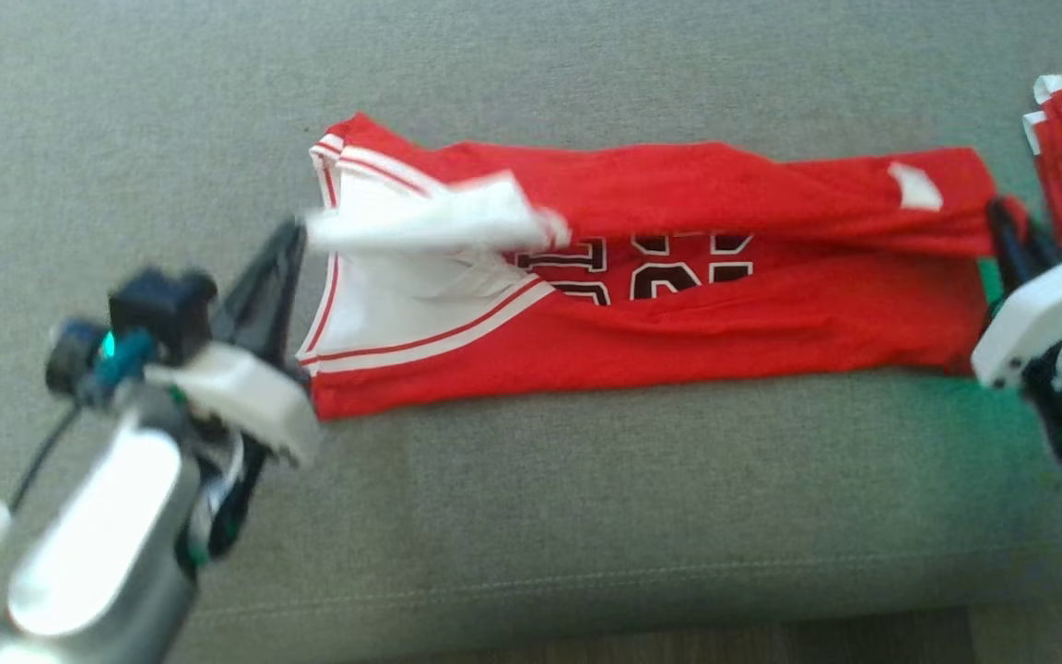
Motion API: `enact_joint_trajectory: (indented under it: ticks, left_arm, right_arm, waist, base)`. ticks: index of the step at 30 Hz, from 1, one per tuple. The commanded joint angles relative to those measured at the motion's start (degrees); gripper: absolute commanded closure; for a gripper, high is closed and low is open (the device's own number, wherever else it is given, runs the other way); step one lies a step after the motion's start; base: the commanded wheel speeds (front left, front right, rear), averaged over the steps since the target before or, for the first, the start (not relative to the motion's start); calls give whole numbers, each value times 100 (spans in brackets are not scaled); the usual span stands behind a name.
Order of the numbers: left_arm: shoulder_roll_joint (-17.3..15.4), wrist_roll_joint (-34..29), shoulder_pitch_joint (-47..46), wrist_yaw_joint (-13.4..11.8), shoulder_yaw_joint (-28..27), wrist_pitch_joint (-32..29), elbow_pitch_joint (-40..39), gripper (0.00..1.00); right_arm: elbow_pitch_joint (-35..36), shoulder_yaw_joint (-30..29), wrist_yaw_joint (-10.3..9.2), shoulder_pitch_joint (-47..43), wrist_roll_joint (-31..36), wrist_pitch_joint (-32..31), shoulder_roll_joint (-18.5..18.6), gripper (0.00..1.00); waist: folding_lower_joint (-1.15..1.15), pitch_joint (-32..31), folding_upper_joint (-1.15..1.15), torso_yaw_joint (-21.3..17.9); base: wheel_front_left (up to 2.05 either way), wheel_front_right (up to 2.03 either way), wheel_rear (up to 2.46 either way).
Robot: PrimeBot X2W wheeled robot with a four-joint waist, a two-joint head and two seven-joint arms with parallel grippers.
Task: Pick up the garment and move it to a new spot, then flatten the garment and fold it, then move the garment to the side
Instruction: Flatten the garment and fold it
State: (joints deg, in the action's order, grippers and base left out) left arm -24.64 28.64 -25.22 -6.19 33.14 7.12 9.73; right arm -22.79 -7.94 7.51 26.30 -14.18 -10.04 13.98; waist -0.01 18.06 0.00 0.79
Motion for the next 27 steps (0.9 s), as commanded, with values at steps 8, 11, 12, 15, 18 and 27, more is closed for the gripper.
enact_joint_trajectory:
  ticks: [8, 11, 12, 15, 18, 27]
  left_arm:
    - [-18, 240, 712, -386, -194, 163, -143, 100]
    - [116, 259, 825, -426, -149, 303, -37, 35]
    - [173, 263, 856, -463, -155, 367, -19, 0]
    - [316, 201, 962, -600, -161, 543, 21, 0]
    - [450, 45, 1122, -815, -167, 677, -5, 0]
    - [991, -475, 1649, -1200, -86, 784, -209, 0]
  right_arm:
    - [553, -88, -2, -531, 49, -257, -240, 58]
    - [578, -322, -2, -640, -2, -169, -384, 0]
    - [580, -436, -2, -676, -99, -151, -478, 0]
    - [584, -752, -2, -820, -295, -113, -675, 0]
    - [534, -1104, -2, -903, -451, -21, -842, 0]
    - [-227, -1517, -2, -382, -419, 51, -1080, 0]
  waist:
    - [1, -102, 0, -96]
    - [1, -191, 0, -94]
    - [1, -229, 0, -90]
    - [1, -371, 0, -86]
    - [1, -528, 0, -103]
    - [1, -821, 0, -56]
  base:
    - [0, 0, 0]
    - [0, 0, 0]
    - [0, 0, 0]
    - [0, 0, 0]
    - [0, 0, 0]
    - [0, 0, 0]
